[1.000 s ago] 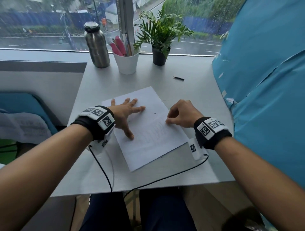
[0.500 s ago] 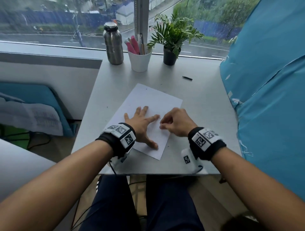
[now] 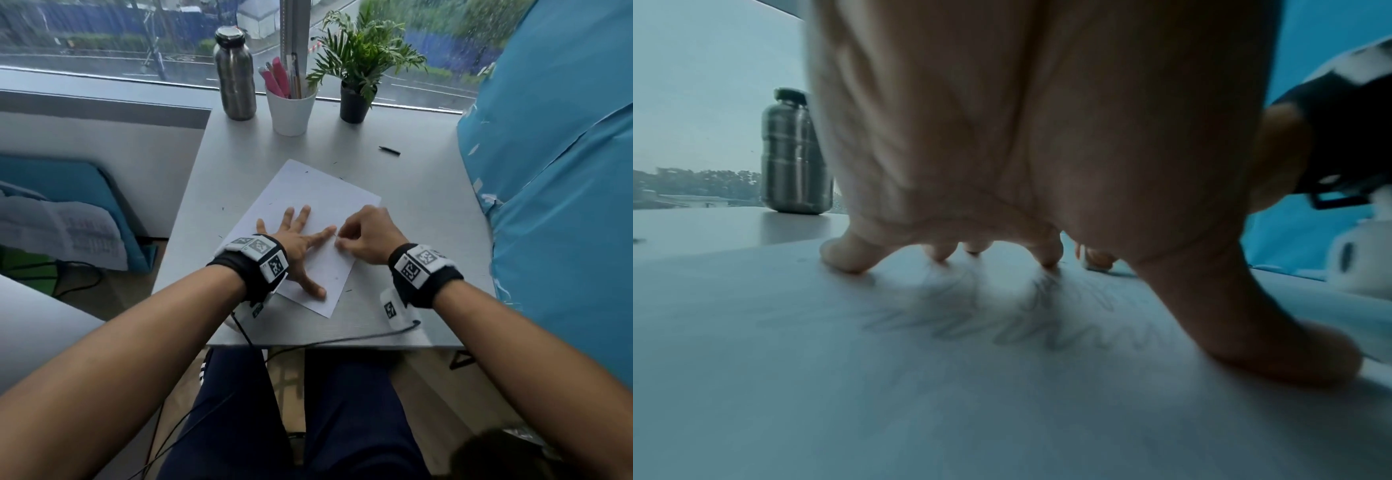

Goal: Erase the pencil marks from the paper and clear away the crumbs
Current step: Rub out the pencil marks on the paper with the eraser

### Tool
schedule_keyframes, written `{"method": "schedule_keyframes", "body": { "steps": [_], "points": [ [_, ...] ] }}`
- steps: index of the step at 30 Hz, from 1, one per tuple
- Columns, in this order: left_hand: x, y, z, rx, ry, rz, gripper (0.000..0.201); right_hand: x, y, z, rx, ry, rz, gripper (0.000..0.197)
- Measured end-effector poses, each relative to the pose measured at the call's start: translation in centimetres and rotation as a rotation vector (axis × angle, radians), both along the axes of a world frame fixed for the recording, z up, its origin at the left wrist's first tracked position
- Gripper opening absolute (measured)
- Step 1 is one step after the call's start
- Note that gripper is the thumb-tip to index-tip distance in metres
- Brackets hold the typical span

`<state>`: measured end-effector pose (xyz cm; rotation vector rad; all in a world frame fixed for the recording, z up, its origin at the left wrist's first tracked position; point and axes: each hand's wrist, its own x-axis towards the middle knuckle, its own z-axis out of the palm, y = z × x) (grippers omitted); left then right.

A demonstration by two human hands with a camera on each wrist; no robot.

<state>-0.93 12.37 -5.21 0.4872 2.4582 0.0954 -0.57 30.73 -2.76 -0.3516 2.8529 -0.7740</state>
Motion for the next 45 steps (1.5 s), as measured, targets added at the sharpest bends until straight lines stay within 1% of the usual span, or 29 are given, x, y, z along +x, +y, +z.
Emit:
{"method": "schedule_keyframes", "body": {
  "steps": [3,4,7,8,9,11,12,15,16,17,19,20,21,23,24,25,27,28,29,31,32,33,36,37,39,40,42,44,45],
  "points": [
    [-0.1,0.1,0.1,-0.008,-0.010,-0.007,0.138,2.9,-1.8,0.0,0.040,-0.094,0.209,0.007],
    [-0.1,0.1,-0.1,-0.012,-0.007,-0.011,0.138,2.7,-1.6,0.0,0.053,-0.090,0.201,0.008],
    [-0.1,0.1,-0.3,-0.015,-0.005,-0.010,0.142,-0.2,0.7,0.1,0.041,-0.001,-0.065,0.011],
    [-0.1,0.1,-0.4,-0.015,-0.004,-0.010,0.143,-0.1,0.8,-0.1,0.033,0.016,-0.097,0.011],
    [-0.1,0.0,-0.5,-0.014,-0.006,-0.010,0.144,0.5,0.2,-0.3,0.030,0.004,-0.065,0.010],
    [-0.1,0.1,-0.5,-0.014,-0.007,-0.013,0.145,2.8,-1.3,-0.5,0.035,-0.051,0.117,0.008],
    [-0.2,0.2,-0.4,-0.016,-0.009,-0.015,0.145,3.1,-1.2,-0.5,0.028,-0.070,0.145,0.008],
    [-0.2,0.2,-0.2,-0.012,-0.015,-0.010,0.144,0.7,1.3,0.2,0.031,-0.011,-0.067,0.010],
    [-0.3,0.3,0.0,-0.014,-0.016,-0.011,0.144,0.5,1.6,0.2,0.027,0.012,-0.095,0.010],
    [-0.2,0.5,-0.2,-0.022,-0.027,-0.012,0.145,1.2,1.3,-0.2,0.019,0.001,-0.062,0.010],
    [-0.2,0.4,-0.1,-0.033,-0.024,-0.014,0.146,3.3,-1.0,-0.4,0.028,-0.061,0.145,0.008],
    [-0.2,0.3,-0.1,-0.040,-0.022,-0.017,0.146,3.7,-1.5,-0.6,0.029,-0.072,0.190,0.008],
    [-0.3,0.3,-0.1,-0.038,-0.021,-0.018,0.146,2.9,-1.1,-0.4,0.025,-0.059,0.149,0.009],
    [-0.2,0.3,0.1,-0.026,-0.032,-0.006,0.146,0.9,0.8,-0.2,-0.032,-0.007,-0.051,0.010],
    [-0.1,0.3,0.1,-0.020,-0.031,-0.002,0.146,0.6,1.2,-0.3,-0.039,0.016,-0.096,0.011],
    [-0.1,0.3,0.0,-0.021,-0.030,-0.003,0.147,1.0,0.9,-0.5,-0.041,0.011,-0.073,0.011],
    [-0.1,0.4,-0.3,-0.028,-0.027,-0.012,0.149,3.1,-1.0,-0.7,-0.004,-0.044,0.141,0.010],
    [-0.1,0.5,-0.3,-0.032,-0.023,-0.013,0.149,3.4,-1.4,-0.8,-0.004,-0.055,0.183,0.010],
    [-0.1,0.5,-0.3,-0.031,-0.022,-0.009,0.148,2.6,-1.1,-0.8,0.000,-0.047,0.155,0.010],
    [0.0,0.5,-0.2,-0.025,-0.026,0.002,0.148,0.6,0.3,-0.7,-0.038,0.001,-0.029,0.010],
    [-0.1,0.5,-0.2,-0.020,-0.025,0.004,0.148,0.3,0.5,-0.7,-0.042,0.029,-0.074,0.010],
    [-0.1,0.5,-0.3,-0.017,-0.027,0.004,0.148,0.7,0.2,-0.9,-0.051,0.028,-0.055,0.010],
    [-0.2,0.6,-0.7,-0.021,-0.001,-0.006,0.149,2.9,-2.0,-1.1,0.000,-0.039,0.175,0.008],
    [-0.1,0.5,-0.8,-0.023,-0.004,-0.005,0.149,2.1,-1.6,-1.0,0.015,-0.045,0.156,0.008],
    [-0.2,0.6,-0.7,-0.015,-0.016,-0.004,0.148,-0.5,0.3,-0.5,-0.002,0.000,-0.022,0.011],
    [-0.1,0.6,-0.7,-0.009,-0.021,-0.002,0.147,-1.0,0.7,-0.5,-0.004,0.032,-0.064,0.012],
    [-0.2,0.5,-0.7,-0.002,-0.019,0.003,0.148,0.1,-0.3,-0.9,0.016,0.020,0.028,0.011],
    [-0.2,0.6,-0.8,-0.008,-0.008,0.002,0.150,2.5,-2.1,-1.3,0.017,-0.031,0.226,0.009],
    [-0.2,0.6,-0.9,-0.008,-0.007,0.003,0.150,2.3,-2.0,-1.2,0.005,-0.045,0.238,0.008]
  ]
}}
